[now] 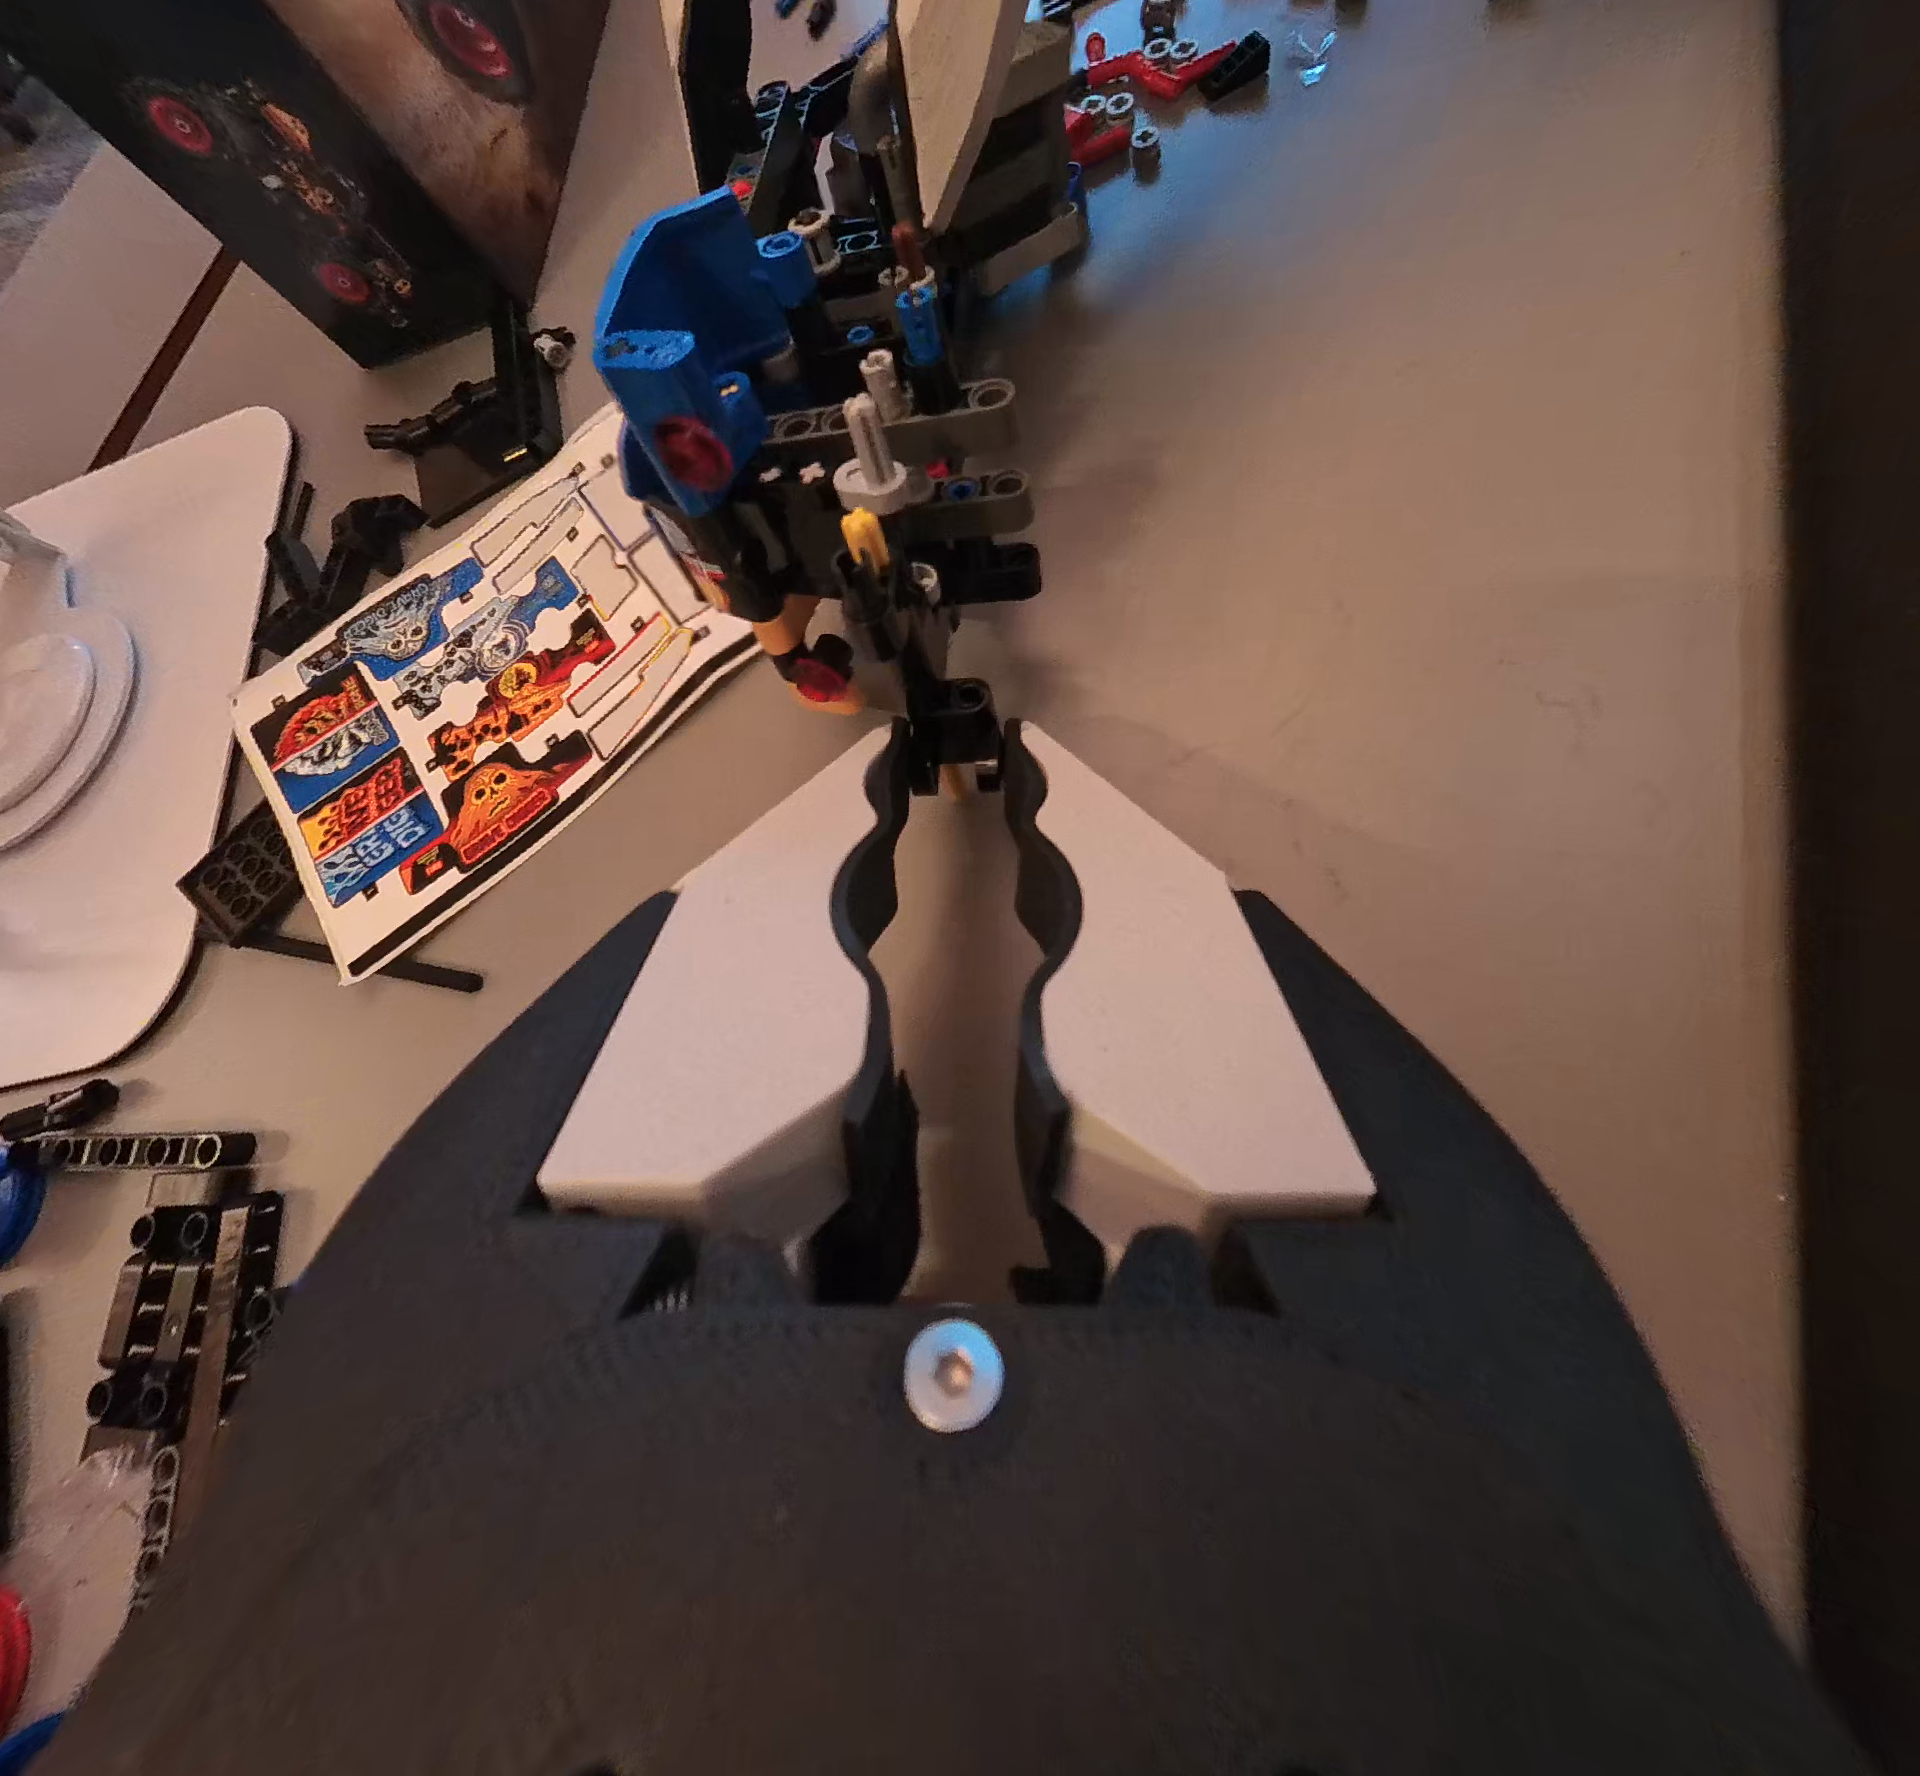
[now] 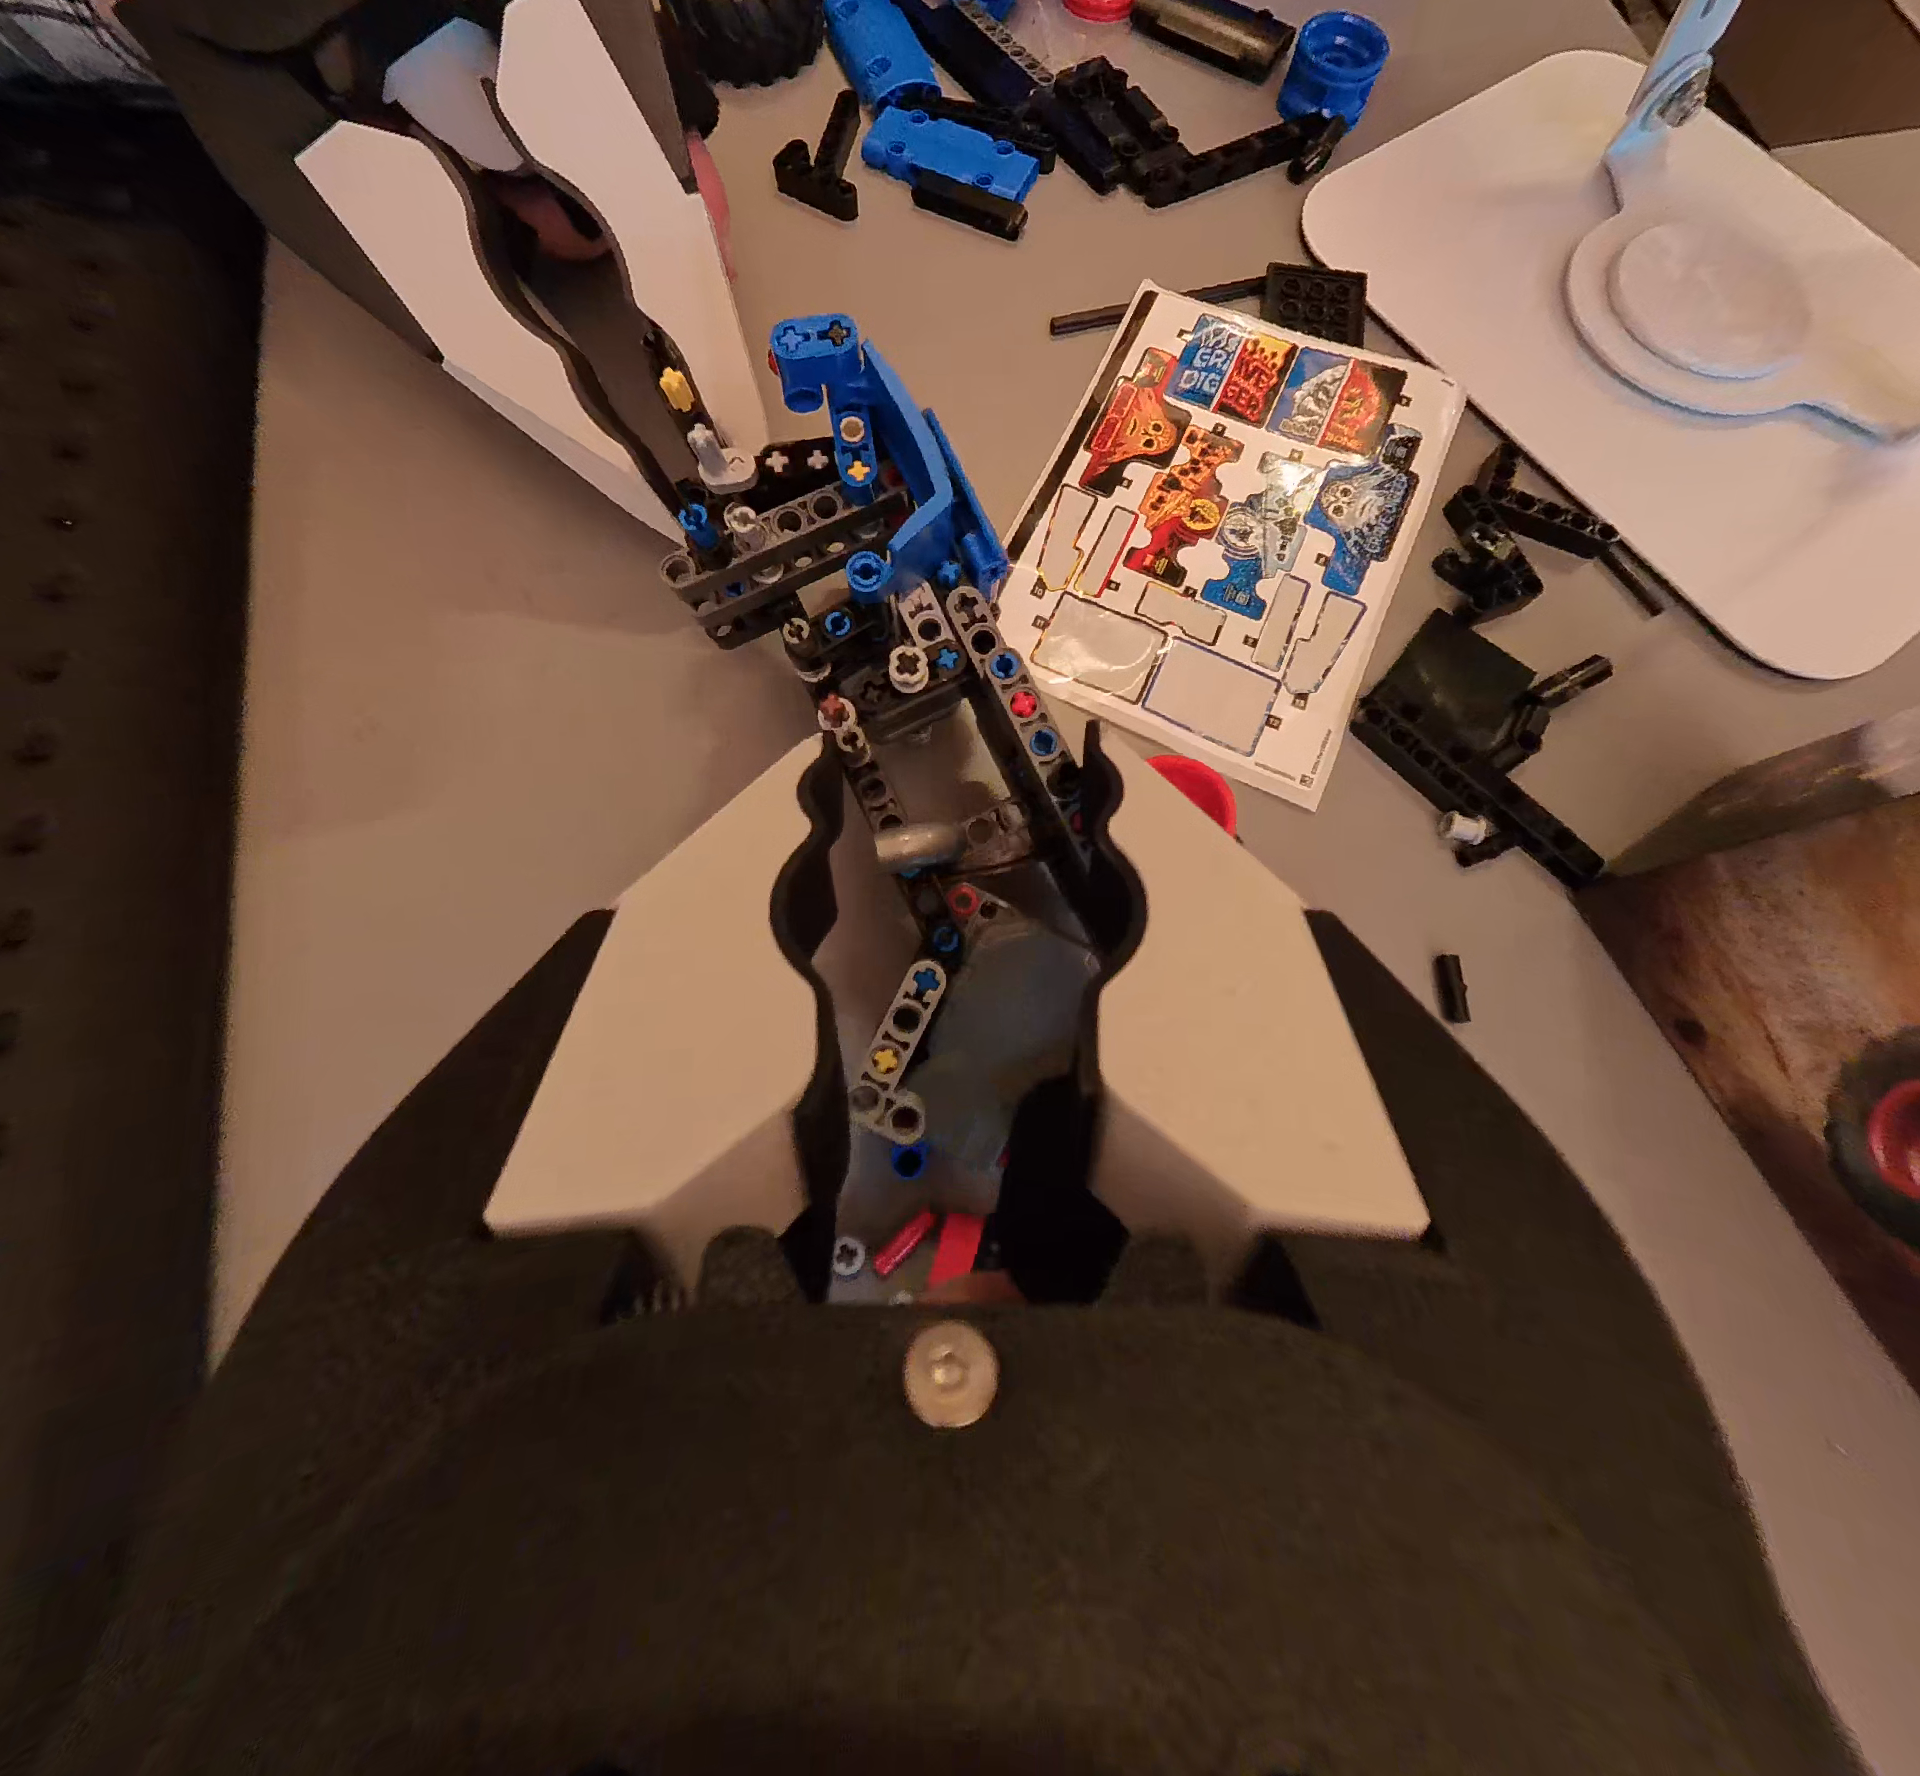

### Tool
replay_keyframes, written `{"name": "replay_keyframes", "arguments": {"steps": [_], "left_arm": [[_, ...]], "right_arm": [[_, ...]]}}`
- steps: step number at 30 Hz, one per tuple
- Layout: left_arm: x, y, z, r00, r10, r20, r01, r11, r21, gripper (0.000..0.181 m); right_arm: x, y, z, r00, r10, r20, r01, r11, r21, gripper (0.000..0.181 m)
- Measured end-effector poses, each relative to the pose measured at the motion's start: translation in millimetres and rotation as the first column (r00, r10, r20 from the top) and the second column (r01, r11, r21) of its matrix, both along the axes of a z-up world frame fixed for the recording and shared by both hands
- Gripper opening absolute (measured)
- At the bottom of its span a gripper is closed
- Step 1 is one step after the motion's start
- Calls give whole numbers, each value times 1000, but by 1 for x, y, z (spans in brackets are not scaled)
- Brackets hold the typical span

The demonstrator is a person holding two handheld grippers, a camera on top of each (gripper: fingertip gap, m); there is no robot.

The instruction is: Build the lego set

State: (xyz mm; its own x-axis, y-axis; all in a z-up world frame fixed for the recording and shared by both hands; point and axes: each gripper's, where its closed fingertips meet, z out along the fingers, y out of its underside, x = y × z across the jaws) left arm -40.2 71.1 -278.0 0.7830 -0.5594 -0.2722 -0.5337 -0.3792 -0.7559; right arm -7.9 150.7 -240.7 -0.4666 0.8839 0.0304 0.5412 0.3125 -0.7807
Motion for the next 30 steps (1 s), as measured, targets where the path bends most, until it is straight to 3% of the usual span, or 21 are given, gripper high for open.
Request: {"name": "replay_keyframes", "arguments": {"steps": [16, 30], "left_arm": [[-29, 5, 20, 987, 99, -128, -79, 986, 150, 15], [-30, 2, 10, 994, 89, -66, -84, 993, 83, 22]], "right_arm": [[-18, 0, 16, 979, 25, -204, 10, 985, 172, 43], [-20, -3, 6, 982, 54, -183, -10, 972, 234, 43]]}}
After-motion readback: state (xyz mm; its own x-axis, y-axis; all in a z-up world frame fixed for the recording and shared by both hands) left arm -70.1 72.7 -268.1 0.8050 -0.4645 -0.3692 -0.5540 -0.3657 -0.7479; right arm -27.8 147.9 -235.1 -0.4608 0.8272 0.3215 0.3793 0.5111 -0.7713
